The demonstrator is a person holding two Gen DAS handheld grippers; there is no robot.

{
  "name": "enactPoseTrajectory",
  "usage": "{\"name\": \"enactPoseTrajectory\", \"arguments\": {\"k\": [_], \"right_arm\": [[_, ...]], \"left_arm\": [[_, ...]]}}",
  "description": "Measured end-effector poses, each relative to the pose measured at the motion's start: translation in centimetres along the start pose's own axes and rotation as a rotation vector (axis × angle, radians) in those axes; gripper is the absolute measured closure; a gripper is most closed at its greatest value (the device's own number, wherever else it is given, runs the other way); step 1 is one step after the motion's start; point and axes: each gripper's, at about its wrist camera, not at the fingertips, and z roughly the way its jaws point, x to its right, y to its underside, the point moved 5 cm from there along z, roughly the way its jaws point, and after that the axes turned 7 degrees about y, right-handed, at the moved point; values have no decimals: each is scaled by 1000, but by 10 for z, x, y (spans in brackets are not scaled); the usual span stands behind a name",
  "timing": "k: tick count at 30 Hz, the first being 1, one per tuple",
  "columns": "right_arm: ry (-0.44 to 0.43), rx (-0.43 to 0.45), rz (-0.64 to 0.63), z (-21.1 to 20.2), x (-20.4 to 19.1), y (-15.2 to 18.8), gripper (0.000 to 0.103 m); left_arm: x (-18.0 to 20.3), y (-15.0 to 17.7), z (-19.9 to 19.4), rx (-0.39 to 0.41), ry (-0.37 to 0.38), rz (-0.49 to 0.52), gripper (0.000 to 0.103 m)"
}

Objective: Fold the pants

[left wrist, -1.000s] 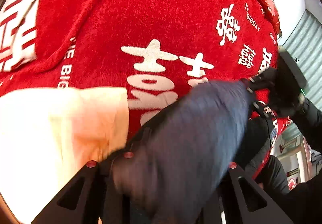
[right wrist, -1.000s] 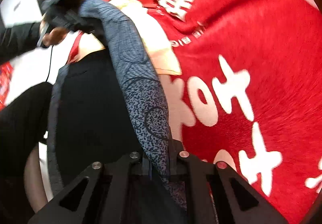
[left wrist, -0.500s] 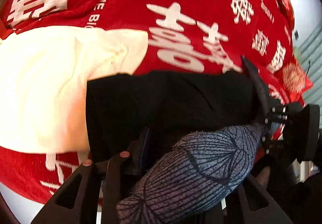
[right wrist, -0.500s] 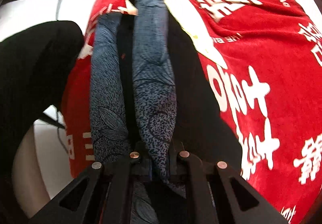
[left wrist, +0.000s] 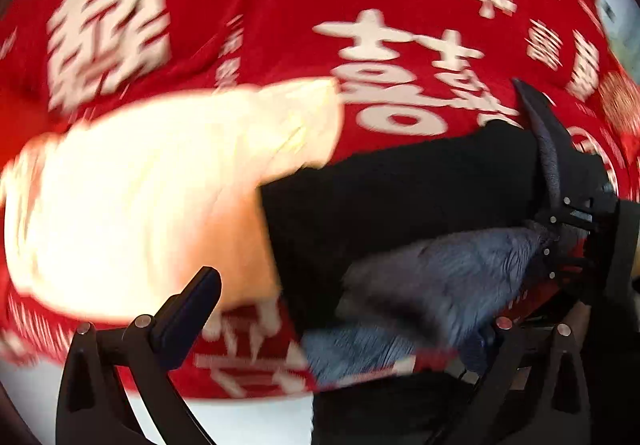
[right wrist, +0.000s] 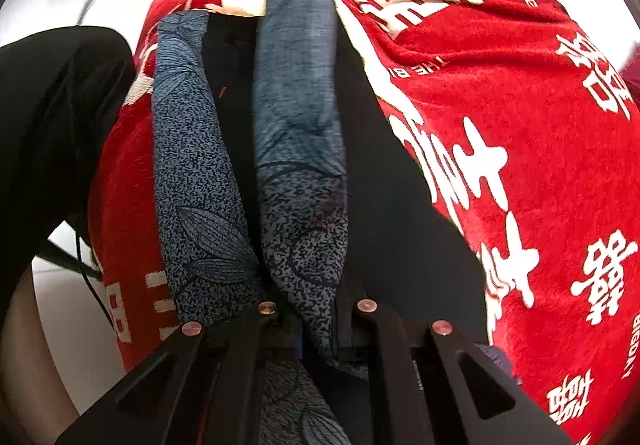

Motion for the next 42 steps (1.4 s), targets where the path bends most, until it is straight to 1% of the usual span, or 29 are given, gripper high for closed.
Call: {"name": "enactPoseTrajectory", "arguments": {"k": [2,4,6,8,9,12,14,16,18,20,21,22,23,24,25,26,28,30,31,33,35,36,37,38,39,40,41,42], "right_arm": [[19,4,-5,0,0,0,90],[38,10,-46,-2,-5,0,90],[70,17,-91,-4,-10,1,90],[104,25,-138,-7,-15,1,90],[118,27,-153,-7,-17,1,89],[145,28,-172,-9,-20,1,89],[155,26,-167,-9,-22,2,89],[165,25,-155,-10,-23,2,90],[170,22,-135,-10,-22,2,90],[170,16,-104,-11,-20,3,90],[170,16,-104,-11,-20,3,90],[171,14,-95,-11,-19,4,89],[176,13,-87,-13,-20,5,89],[185,13,-87,-15,-22,6,88],[194,12,-90,-16,-23,8,86],[191,9,-90,-19,-24,9,84],[175,11,-68,-26,-22,12,69],[147,17,5,-39,-9,14,20],[124,23,45,-46,-1,15,17],[78,32,157,-61,21,21,17],[27,26,315,-71,51,29,17],[0,21,435,-74,74,35,16],[-9,12,535,-73,95,41,16],[-6,-15,664,-70,124,52,15],[-3,-43,748,-64,143,60,15],[1,-73,821,-59,160,68,15],[18,-122,892,-50,178,78,15],[38,-159,913,-46,186,83,15]], "left_arm": [[-11,15,-6,0,-10,-72,0],[-14,28,-19,37,-29,-102,0],[-13,37,-37,86,-30,-123,0],[-10,36,-52,136,-12,-156,0],[-5,32,-59,159,9,-174,0],[16,11,-60,176,32,-193,0],[41,-7,-44,159,49,-186,0],[67,-23,-19,143,54,-169,0],[89,-29,16,90,58,-154,0],[100,-23,55,0,44,-159,0],[102,-15,74,-55,27,-160,0],[101,-2,93,-127,1,-166,0],[98,8,104,-171,-24,-175,0],[96,19,111,-172,-18,-192,0],[97,22,107,-131,-10,-194,0],[98,24,104,-122,-6,-187,0],[98,26,103,-124,-7,-192,0],[100,25,105,-129,-25,-194,0],[102,24,106,-129,-38,-196,0],[103,22,108,-122,-61,-205,0],[103,22,109,-110,-68,-215,0],[103,21,109,-103,-72,-220,0],[103,22,109,-98,-77,-222,0],[105,22,109,-91,-84,-222,0],[101,23,107,-84,-86,-222,0],[102,23,107,-79,-87,-223,0],[101,23,106,-75,-87,-222,0],[102,23,106,-71,-88,-219,0]]}}
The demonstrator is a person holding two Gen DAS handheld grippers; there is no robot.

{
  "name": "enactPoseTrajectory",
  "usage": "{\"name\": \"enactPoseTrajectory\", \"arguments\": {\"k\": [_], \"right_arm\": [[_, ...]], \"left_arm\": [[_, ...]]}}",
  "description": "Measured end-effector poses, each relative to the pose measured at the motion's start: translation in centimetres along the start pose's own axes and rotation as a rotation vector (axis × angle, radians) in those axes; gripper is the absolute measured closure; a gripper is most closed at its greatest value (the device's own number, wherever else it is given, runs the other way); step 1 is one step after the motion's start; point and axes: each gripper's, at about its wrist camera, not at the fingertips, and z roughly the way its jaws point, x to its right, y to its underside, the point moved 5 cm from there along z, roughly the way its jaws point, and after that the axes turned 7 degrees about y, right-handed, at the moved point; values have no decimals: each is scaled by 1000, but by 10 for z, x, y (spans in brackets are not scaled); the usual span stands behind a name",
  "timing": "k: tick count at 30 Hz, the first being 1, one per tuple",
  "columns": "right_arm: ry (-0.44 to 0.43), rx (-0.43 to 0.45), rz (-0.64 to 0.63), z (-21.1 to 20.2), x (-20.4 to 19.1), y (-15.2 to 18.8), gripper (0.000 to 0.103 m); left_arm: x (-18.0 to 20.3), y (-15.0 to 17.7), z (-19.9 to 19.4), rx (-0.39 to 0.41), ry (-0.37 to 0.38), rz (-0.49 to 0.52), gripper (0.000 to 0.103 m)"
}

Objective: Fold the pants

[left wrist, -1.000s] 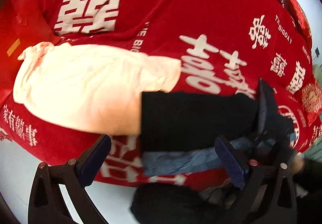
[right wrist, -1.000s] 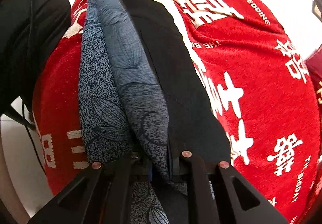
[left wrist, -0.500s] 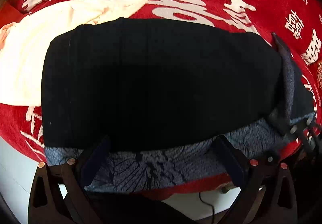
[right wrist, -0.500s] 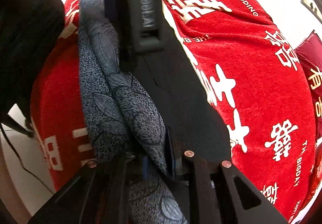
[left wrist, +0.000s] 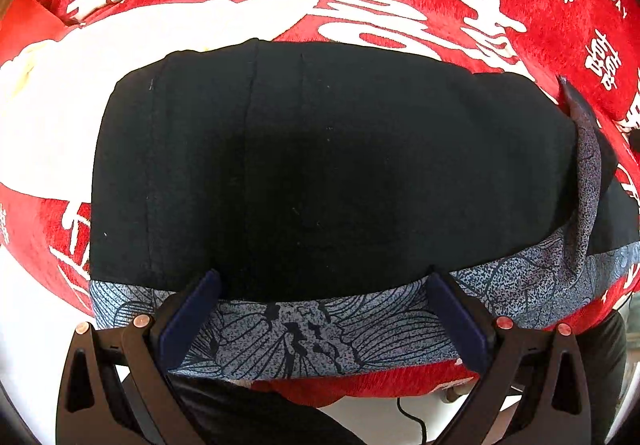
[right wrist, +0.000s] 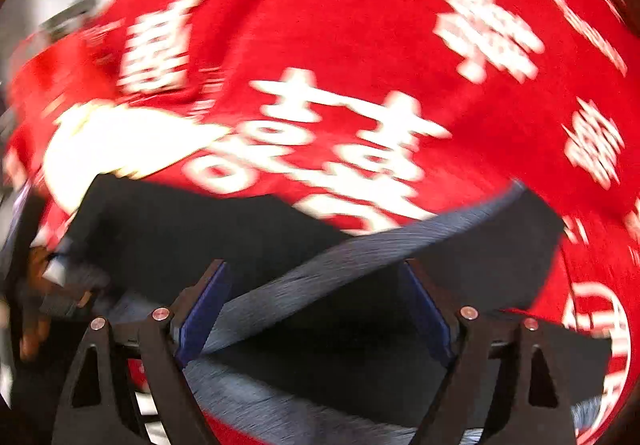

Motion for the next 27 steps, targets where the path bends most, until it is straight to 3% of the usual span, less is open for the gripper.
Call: {"name": "enactPoseTrajectory", "arguments": {"k": [4,6,10,16,23,27], "right_arm": [[75,-95,-25,27,15,-15,15],[106,-229,-21,52,31,-19,15],[180,-451,183,97,79,-22,15],[259,-585,420,124,123,-31,15],[357,-697,404,148,137,-29,15],[380,-835,421,172,140,-9,13]], "left_arm": [[-1,1,-2,9,2,14,0],[-1,2,-2,14,0,21,0],[1,1,-1,20,0,24,0],[4,1,-2,31,-13,23,0],[3,2,-2,41,-4,19,0],[1,3,-3,41,-3,18,0]]}}
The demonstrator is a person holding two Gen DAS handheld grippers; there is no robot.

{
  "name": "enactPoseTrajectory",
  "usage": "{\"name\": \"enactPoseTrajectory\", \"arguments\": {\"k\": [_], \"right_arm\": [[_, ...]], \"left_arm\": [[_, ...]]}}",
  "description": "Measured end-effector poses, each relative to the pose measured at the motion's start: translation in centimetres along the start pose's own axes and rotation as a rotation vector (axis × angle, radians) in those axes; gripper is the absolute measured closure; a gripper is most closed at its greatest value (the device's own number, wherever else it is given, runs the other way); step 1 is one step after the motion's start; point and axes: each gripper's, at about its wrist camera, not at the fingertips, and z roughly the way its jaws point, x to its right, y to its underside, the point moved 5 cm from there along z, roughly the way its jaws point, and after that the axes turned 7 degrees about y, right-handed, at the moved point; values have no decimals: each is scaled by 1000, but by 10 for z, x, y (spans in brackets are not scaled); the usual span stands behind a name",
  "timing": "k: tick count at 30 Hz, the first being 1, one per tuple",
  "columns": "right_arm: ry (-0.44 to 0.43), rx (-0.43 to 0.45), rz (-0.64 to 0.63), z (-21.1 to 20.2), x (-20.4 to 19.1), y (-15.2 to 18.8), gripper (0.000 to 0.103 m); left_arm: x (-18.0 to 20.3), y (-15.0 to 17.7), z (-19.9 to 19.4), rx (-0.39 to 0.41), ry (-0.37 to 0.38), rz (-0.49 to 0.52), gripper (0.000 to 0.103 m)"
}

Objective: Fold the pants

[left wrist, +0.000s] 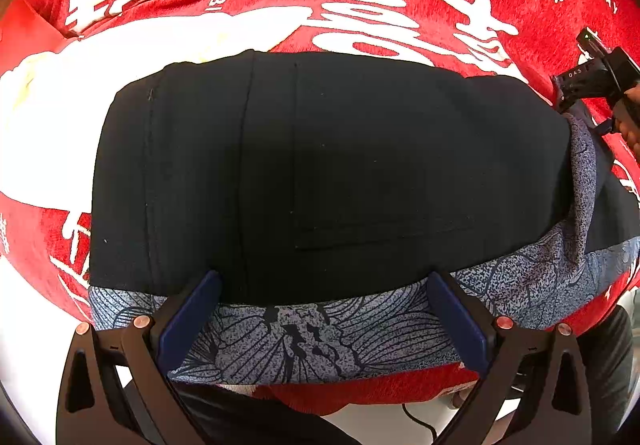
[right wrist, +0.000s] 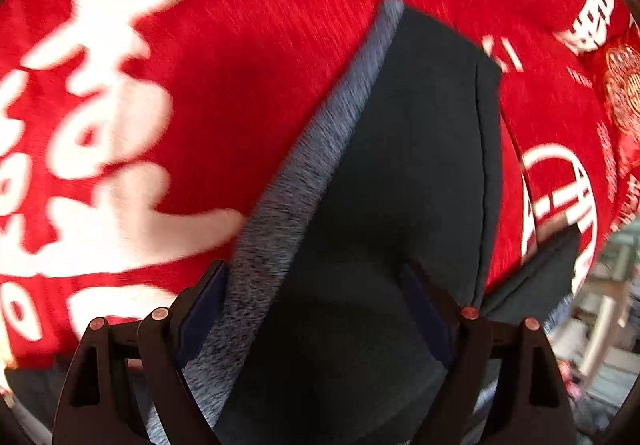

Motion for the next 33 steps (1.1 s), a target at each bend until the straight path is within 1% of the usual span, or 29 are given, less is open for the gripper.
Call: {"name": "enactPoseTrajectory", "arguments": {"k": [1,3,4,5,6,7,8,9,11,13,14,16,17,18,19,20,21,22,23,24,25,27,28,31,33], "right_arm": [[2,-1,-3,2,0,-1,13],[-9,-5,51,2,11,-2,13],[-16,-12,79,3,17,-2,14],[-39,-14,85,2,23,-1,17],[-50,-16,74,2,25,0,27],[-72,-10,71,1,29,2,35],[-107,-2,82,-2,34,3,53],[-154,1,96,-4,40,5,78],[-216,24,112,-11,48,12,93],[-248,63,125,-19,57,20,100],[-268,96,150,-23,67,29,102],[-322,150,191,-33,84,49,102],[-342,193,214,-38,99,65,102],[-358,217,228,-39,109,75,102],[-414,230,248,-39,118,85,102],[-474,221,267,-43,120,85,100],[-535,198,297,-43,124,88,92],[-546,175,315,-43,126,88,82],[-525,150,320,-44,125,84,53],[-515,147,315,-50,118,83,25],[-514,155,303,-51,114,80,19],[-497,169,261,-65,90,58,18],[-472,153,233,-67,74,49,18],[-290,61,194,-54,30,29,18],[-125,-4,136,-37,6,20,18]], "left_arm": [[0,0,0,-1,-1,-1,0],[1,0,0,-2,-2,-3,0],[1,-1,0,-2,-3,-3,0],[1,-1,0,-2,-2,-4,0],[1,-1,0,-1,-2,-4,0],[2,-1,0,-1,-2,-4,0],[2,-1,0,0,-2,-5,0],[2,-1,0,0,-2,-6,0],[2,-1,0,-1,0,-6,0],[1,-1,0,0,2,-5,0],[1,-1,0,0,3,-5,0],[1,-1,0,0,2,-4,0],[1,0,0,0,2,-4,0],[1,0,0,0,3,-4,0],[1,0,0,-1,3,-4,0],[1,0,0,-2,3,-5,0],[1,0,0,-4,2,-4,0],[0,-1,0,-5,1,-4,0],[0,-1,0,-6,1,-4,0],[0,-1,0,-6,2,-5,0],[1,-1,0,-5,2,-4,0],[0,-1,0,-7,2,-4,0],[0,0,0,-8,3,-5,0],[0,-2,1,-9,6,-5,0],[-1,-2,1,-9,8,-2,0]]}}
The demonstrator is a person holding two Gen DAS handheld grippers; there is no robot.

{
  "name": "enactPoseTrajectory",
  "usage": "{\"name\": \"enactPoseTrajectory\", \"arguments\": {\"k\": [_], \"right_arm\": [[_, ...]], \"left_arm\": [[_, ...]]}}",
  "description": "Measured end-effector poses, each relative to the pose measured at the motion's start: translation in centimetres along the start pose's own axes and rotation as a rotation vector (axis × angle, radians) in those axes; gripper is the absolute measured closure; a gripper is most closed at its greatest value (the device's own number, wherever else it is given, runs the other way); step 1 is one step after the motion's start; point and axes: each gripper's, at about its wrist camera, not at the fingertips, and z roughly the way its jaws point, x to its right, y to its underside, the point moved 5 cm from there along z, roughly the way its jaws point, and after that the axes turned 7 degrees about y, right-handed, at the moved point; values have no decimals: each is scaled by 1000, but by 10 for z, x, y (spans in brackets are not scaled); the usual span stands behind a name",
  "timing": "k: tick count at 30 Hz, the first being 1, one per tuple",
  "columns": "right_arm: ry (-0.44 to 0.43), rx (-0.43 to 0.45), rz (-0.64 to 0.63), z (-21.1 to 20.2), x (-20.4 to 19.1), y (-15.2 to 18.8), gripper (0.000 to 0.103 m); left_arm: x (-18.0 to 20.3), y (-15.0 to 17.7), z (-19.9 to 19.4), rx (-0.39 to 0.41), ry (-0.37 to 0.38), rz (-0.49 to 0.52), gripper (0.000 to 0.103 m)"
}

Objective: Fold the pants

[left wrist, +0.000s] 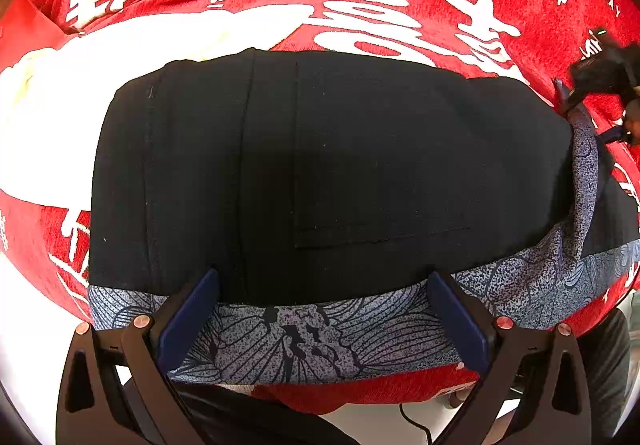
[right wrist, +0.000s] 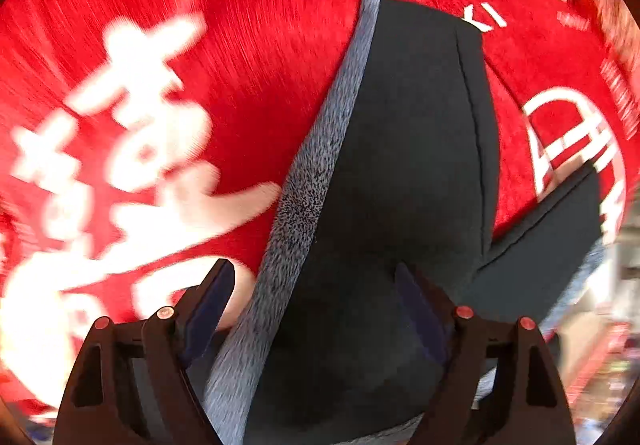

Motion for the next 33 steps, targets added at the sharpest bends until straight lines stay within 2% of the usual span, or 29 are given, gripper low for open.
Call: {"name": "enactPoseTrajectory", "arguments": {"k": [1,2,3,4,6,8,11,14,18,19,20,21,23,25,26,28,29,30,33], "right_arm": [[44,-28,-24,10,-5,1,19],[56,-34,-39,16,-7,3,33],[49,-2,-26,16,-3,5,56],[31,25,-12,14,4,6,61],[-82,55,15,9,22,13,79],[-173,85,54,0,44,22,85],[-268,175,90,-17,76,46,89],[-390,299,142,-36,109,81,94],[-453,411,190,-36,140,117,95],[-466,416,208,-30,148,122,95],[-482,408,235,-20,155,127,95],[-497,385,261,-10,163,130,95],[-564,317,265,10,173,136,95],[-550,355,233,6,175,137,94],[-524,393,192,-1,175,134,87],[-526,431,166,-12,174,127,54],[-533,447,170,-18,179,122,22],[-523,467,183,-25,181,112,11],[-544,492,160,-46,170,79,11]], "left_arm": [[0,0,-1,1,0,0,0],[1,0,-4,8,-1,-4,0],[3,0,-8,17,4,-6,0],[6,-1,-11,24,16,-2,0],[23,-4,-16,29,42,36,0],[45,-8,-19,24,86,78,0],[92,-21,-22,6,207,123,0],[130,-35,-18,-28,337,116,0],[185,-49,6,-81,478,77,0],[197,-46,20,-114,477,92,0],[206,-38,40,-164,421,117,0],[210,-30,51,-179,356,142,0],[228,-19,48,-112,258,265,0],[246,-3,50,-130,202,374,0],[251,1,50,-132,186,400,0],[262,3,50,-138,181,415,0],[266,3,49,-138,185,414,0],[270,2,49,-134,180,419,0],[273,2,51,-115,134,447,0]]}}
